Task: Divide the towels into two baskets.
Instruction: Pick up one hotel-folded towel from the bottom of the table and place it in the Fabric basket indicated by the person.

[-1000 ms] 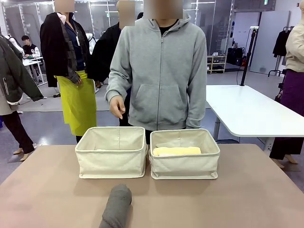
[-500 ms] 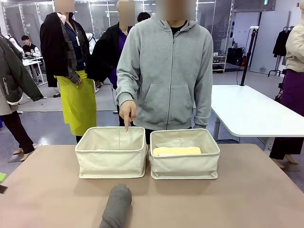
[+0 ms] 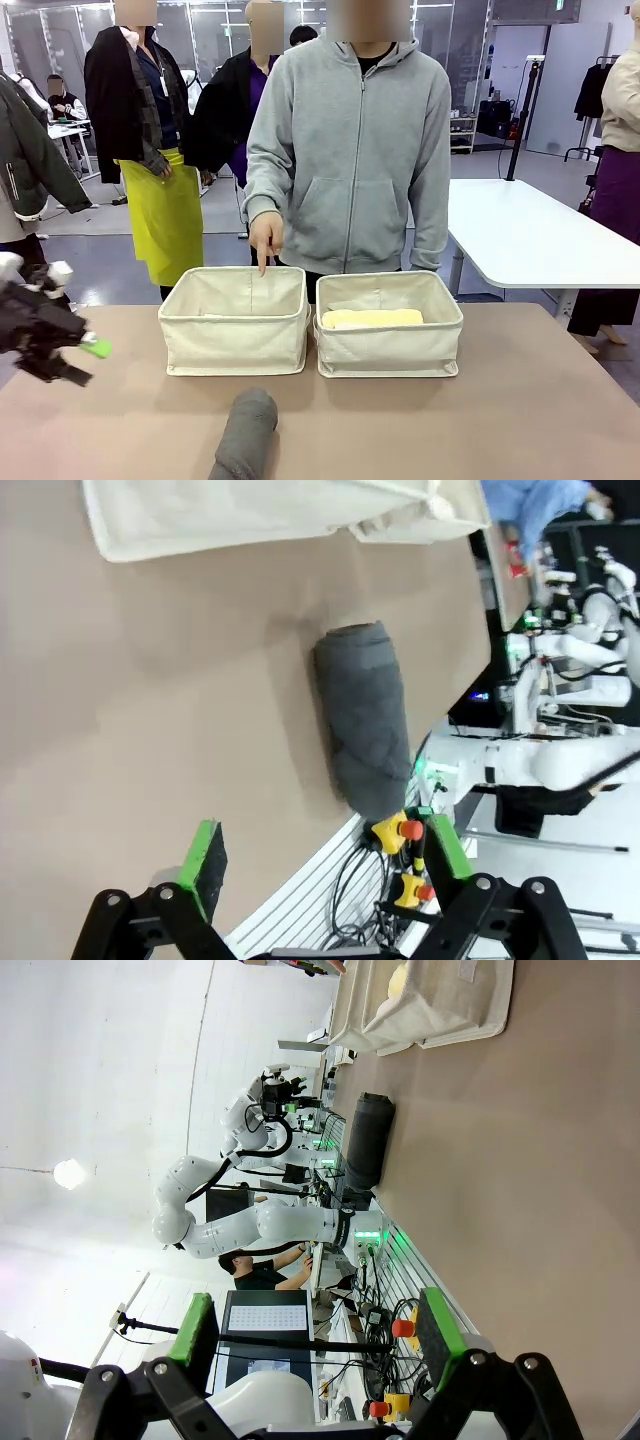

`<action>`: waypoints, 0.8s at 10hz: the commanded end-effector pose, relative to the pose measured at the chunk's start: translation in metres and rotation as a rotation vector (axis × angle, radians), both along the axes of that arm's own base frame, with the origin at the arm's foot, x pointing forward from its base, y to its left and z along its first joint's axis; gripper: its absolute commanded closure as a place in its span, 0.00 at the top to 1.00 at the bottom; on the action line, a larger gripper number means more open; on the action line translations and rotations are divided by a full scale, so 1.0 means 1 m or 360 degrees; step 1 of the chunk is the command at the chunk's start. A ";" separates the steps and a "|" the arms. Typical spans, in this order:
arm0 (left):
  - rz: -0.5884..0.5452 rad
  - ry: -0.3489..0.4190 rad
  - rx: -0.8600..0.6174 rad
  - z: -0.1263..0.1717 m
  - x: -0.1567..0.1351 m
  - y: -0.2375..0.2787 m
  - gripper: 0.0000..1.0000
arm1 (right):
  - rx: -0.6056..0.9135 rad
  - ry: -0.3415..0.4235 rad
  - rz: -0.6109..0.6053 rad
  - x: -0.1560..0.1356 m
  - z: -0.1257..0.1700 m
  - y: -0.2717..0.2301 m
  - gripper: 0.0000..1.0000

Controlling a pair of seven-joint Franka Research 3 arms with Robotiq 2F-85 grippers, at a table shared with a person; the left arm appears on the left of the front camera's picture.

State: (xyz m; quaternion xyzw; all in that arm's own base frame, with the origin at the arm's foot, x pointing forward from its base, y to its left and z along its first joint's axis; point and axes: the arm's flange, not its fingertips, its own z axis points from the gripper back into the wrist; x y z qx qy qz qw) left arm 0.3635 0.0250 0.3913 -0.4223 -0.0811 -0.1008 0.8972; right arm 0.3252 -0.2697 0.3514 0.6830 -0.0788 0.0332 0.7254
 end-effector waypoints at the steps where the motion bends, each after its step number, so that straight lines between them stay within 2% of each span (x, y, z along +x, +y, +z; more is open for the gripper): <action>1: 0.0029 0.0025 0.0129 -0.024 -0.040 -0.089 1.00 | 0.0012 -0.0032 0.0005 -0.002 0.002 0.000 1.00; 4: 0.0058 0.0024 0.0374 -0.041 -0.047 -0.162 1.00 | 0.0012 -0.0032 0.0005 -0.002 0.002 0.000 1.00; 6: 0.0081 0.0042 0.0529 -0.056 -0.054 -0.185 1.00 | 0.0012 -0.0032 0.0005 -0.002 0.002 0.000 1.00; 8: 0.0101 0.0052 0.0578 -0.063 -0.061 -0.200 1.00 | 0.0012 -0.0032 0.0005 -0.002 0.002 0.000 1.00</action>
